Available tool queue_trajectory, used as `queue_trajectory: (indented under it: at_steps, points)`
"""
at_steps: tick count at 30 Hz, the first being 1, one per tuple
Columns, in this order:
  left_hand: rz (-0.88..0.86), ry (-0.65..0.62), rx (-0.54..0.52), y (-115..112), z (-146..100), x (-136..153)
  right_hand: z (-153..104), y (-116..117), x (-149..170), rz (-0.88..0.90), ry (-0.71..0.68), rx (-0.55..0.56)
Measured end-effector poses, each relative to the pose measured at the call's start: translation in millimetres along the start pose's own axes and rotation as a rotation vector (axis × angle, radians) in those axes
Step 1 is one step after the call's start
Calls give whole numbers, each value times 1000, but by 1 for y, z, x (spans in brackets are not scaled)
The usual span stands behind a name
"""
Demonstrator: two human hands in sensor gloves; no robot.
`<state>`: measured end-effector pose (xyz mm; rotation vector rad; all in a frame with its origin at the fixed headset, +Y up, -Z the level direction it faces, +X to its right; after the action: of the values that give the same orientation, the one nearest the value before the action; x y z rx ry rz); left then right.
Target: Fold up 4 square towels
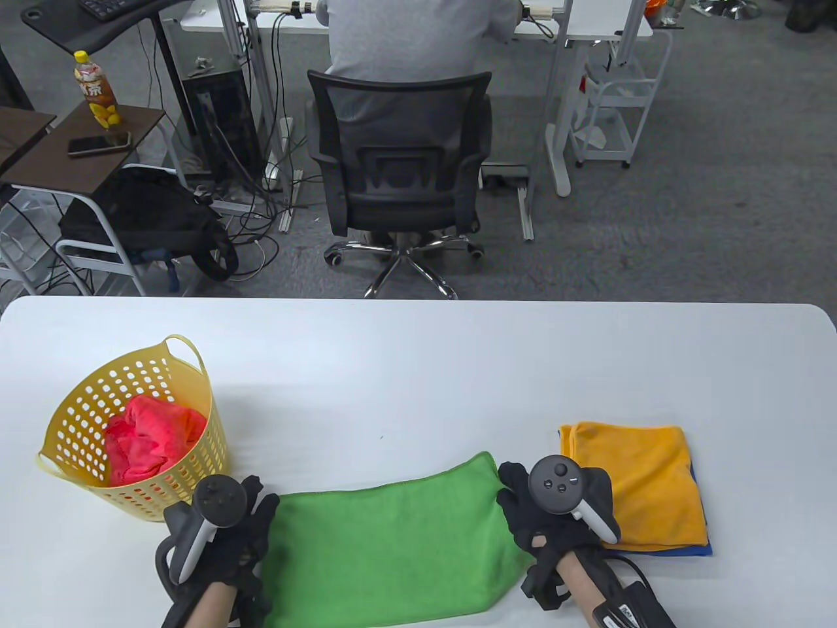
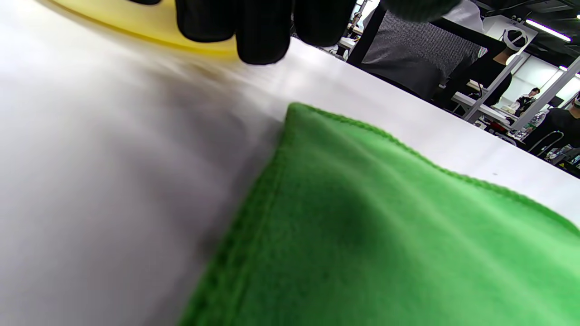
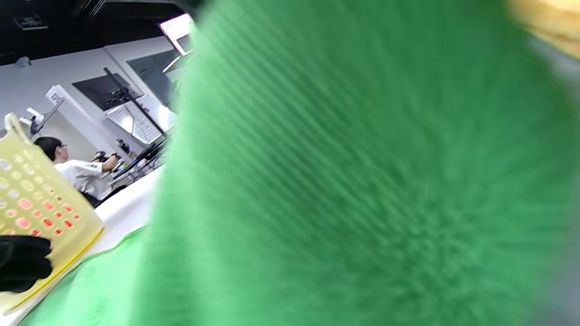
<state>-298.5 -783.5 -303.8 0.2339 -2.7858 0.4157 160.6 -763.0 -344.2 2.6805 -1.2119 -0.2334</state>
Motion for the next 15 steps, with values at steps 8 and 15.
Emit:
queue_trajectory:
  at_steps: [8,15]
  points:
    - [4,-17,-4,0,-1,-2,-11,-52,37,-190,249,174]
    - [8,-42,4,1,0,-5,-20,-59,10,-188,300,222]
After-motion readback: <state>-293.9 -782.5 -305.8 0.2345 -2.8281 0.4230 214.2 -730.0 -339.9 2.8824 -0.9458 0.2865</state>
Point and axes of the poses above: the tracker on the back of each hand, its own x axis roughly to the little-finger side, its own z axis roughly from the wrist to the fingertips, y = z × x, the point moved 3 cm from there along z, roughly from the wrist to the fingertips, and after that the axes turned 15 degrees about z, right-handed, at the moved point
